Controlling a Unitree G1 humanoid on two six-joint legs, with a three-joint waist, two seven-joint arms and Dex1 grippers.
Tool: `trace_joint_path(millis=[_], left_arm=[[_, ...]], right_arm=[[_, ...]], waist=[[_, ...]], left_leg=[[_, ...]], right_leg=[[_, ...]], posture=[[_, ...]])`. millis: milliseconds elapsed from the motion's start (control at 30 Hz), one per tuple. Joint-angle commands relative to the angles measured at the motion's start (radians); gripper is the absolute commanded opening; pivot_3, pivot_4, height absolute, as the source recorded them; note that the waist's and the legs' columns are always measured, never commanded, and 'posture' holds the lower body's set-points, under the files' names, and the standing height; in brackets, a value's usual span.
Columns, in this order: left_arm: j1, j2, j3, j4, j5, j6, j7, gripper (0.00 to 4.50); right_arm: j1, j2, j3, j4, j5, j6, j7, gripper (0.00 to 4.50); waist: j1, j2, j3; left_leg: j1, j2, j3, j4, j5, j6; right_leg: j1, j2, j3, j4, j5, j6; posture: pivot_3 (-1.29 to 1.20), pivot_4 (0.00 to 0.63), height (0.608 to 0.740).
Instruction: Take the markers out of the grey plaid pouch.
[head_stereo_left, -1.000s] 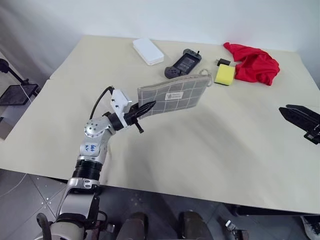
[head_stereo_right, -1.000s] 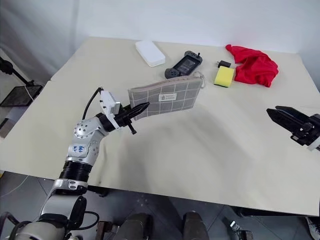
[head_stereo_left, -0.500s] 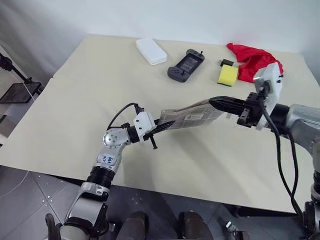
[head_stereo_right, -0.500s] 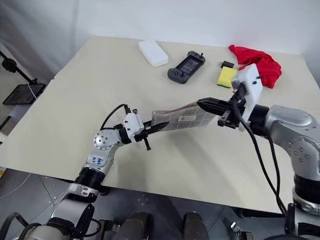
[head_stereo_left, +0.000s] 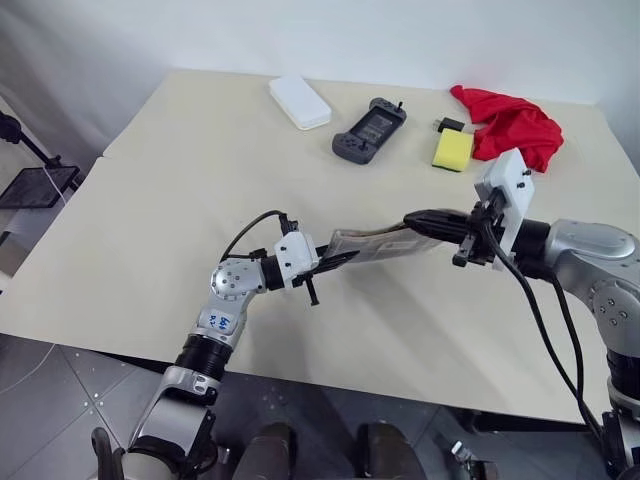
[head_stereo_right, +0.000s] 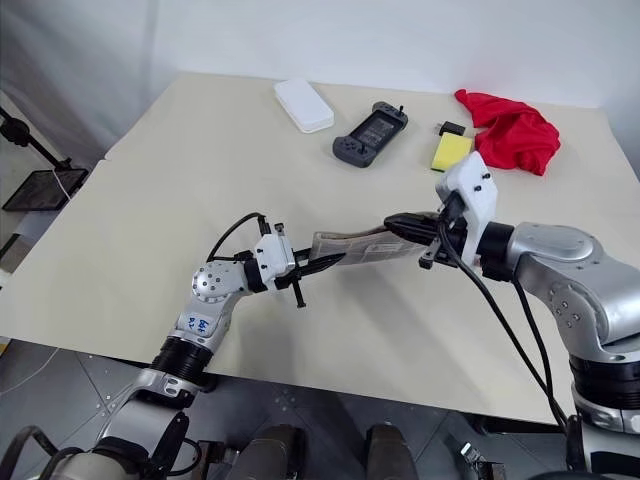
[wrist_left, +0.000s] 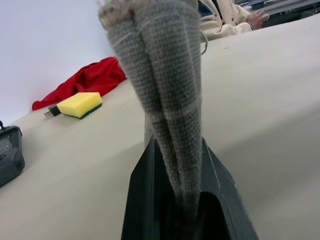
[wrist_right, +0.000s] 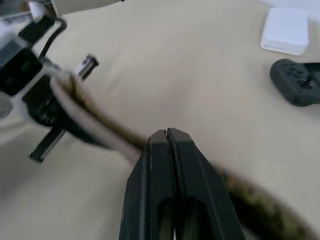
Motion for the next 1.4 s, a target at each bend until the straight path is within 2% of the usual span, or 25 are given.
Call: trace_joint_path(millis=[33, 233, 367, 533, 667, 767, 833, 900, 1000, 1067, 1167, 1267, 1367, 1400], left_arm=[[0.000, -0.002, 0.011, -0.034, -0.015, 0.000, 0.003, 0.00], [-0.007, -0.002, 0.010, -0.029, -0.020, -0.002, -0.008, 0.00], [-0.016, 0.019, -0.009, -0.027, 0.008, -0.071, -0.042, 0.00], [-0.028, 0.006, -0.005, -0.042, -0.013, -0.061, -0.044, 0.00], [0.000, 0.015, -0.021, -0.052, -0.037, -0.059, -0.108, 0.00], [0.013, -0.008, 0.000, -0.063, -0.107, -0.032, -0.143, 0.00], [0.015, -0.003, 0.001, -0.072, -0.124, -0.020, -0.171, 0.00], [0.017, 0.011, -0.003, -0.068, -0.120, -0.012, -0.193, 0.00], [0.018, 0.025, 0.002, -0.054, -0.121, 0.021, -0.205, 0.00], [0.013, 0.027, 0.008, -0.052, -0.123, 0.052, -0.199, 0.00], [0.004, 0.026, 0.019, -0.043, -0.120, 0.064, -0.190, 0.00], [-0.009, 0.026, 0.032, -0.017, -0.118, 0.069, -0.182, 0.00], [-0.022, 0.026, 0.039, 0.001, -0.121, 0.078, -0.186, 0.00], [-0.026, 0.024, 0.042, 0.003, -0.134, 0.099, -0.193, 0.00]], right_arm=[[0.007, -0.028, 0.001, 0.001, -0.053, -0.054, 0.026, 0.03], [0.013, -0.076, 0.063, 0.047, -0.151, -0.088, 0.077, 0.03], [-0.059, -0.080, 0.071, 0.090, -0.093, 0.070, 0.082, 0.03], [-0.110, -0.077, 0.078, 0.116, -0.054, 0.248, 0.065, 0.03], [-0.125, -0.099, 0.171, 0.083, -0.176, 0.150, 0.063, 0.03], [-0.142, -0.099, 0.228, 0.023, -0.222, 0.139, 0.051, 0.03], [-0.158, -0.090, 0.263, -0.010, -0.229, 0.266, -0.003, 0.03], [-0.152, -0.033, 0.226, -0.036, -0.194, 0.364, -0.055, 0.03], [-0.106, 0.015, 0.183, -0.091, -0.181, 0.405, -0.098, 0.62], [-0.099, 0.009, 0.185, -0.107, -0.196, 0.392, -0.104, 1.27], [-0.090, -0.016, 0.201, -0.128, -0.234, 0.317, -0.099, 2.29], [-0.054, -0.084, 0.255, -0.156, -0.319, 0.161, -0.065, 3.25], [-0.027, -0.085, 0.274, -0.163, -0.340, 0.100, -0.055, 4.19], [-0.027, -0.076, 0.285, -0.160, -0.352, 0.087, -0.060, 4.19]], waist=[[-0.001, 0.000, 0.000], [-0.002, 0.000, 0.000], [-0.004, 0.000, 0.000], [0.001, 0.000, 0.000], [0.000, 0.000, 0.000], [-0.003, 0.000, 0.000], [-0.003, 0.000, 0.000], [-0.001, 0.000, 0.000], [0.000, 0.000, 0.000], [-0.001, 0.000, 0.000], [-0.001, 0.000, 0.000], [-0.001, 0.000, 0.000], [-0.001, 0.000, 0.000], [-0.003, 0.000, 0.000]], left_leg=[[0.000, 0.000, 0.000, 0.000, 0.000, 0.000], [0.000, 0.000, 0.000, 0.000, 0.000, 0.000], [0.000, 0.000, 0.000, 0.000, 0.000, 0.000], [0.000, 0.000, 0.000, 0.000, 0.000, -0.001], [0.000, 0.000, 0.000, -0.001, 0.000, -0.001], [0.000, 0.000, 0.000, -0.001, 0.000, -0.001], [0.000, 0.001, 0.000, -0.001, 0.000, -0.001], [0.000, 0.001, -0.001, 0.000, 0.000, -0.001], [0.000, 0.000, -0.002, 0.000, 0.000, -0.001], [0.000, 0.000, -0.002, -0.001, 0.000, -0.001], [-0.001, 0.000, -0.002, 0.000, 0.000, -0.001], [0.000, 0.000, -0.002, 0.000, 0.001, -0.001], [0.000, 0.000, -0.001, -0.001, 0.001, -0.001], [0.000, 0.000, -0.001, -0.001, 0.001, -0.001]], right_leg=[[0.000, 0.000, 0.000, 0.000, 0.000, 0.000], [0.000, 0.000, 0.000, 0.000, 0.000, 0.000], [0.000, 0.000, 0.000, 0.000, 0.000, 0.000], [0.000, 0.000, 0.000, -0.001, 0.000, 0.000], [0.000, 0.000, 0.000, -0.001, 0.000, 0.000], [-0.001, 0.000, 0.000, -0.001, 0.000, 0.000], [-0.001, 0.000, 0.000, -0.001, 0.000, 0.000], [-0.001, 0.000, 0.000, -0.001, 0.000, 0.000], [0.000, 0.000, 0.000, -0.001, 0.000, -0.001], [0.000, 0.000, -0.001, -0.001, 0.000, -0.001], [0.000, 0.000, 0.000, -0.001, 0.000, -0.001], [0.000, 0.000, 0.000, -0.001, 0.000, -0.001], [0.000, 0.000, -0.001, -0.001, 0.000, -0.001], [0.000, 0.000, -0.001, -0.001, 0.000, -0.001]], posture=[[0.00, 0.150, 0.740], [0.00, 0.150, 0.740], [0.00, 0.150, 0.740], [0.00, 0.150, 0.740], [0.00, 0.150, 0.740], [0.00, 0.150, 0.740], [0.00, 0.150, 0.740], [0.00, 0.150, 0.740], [0.00, 0.150, 0.740], [0.00, 0.150, 0.740], [0.00, 0.150, 0.740], [0.00, 0.150, 0.740], [0.00, 0.150, 0.740], [0.00, 0.150, 0.740]])
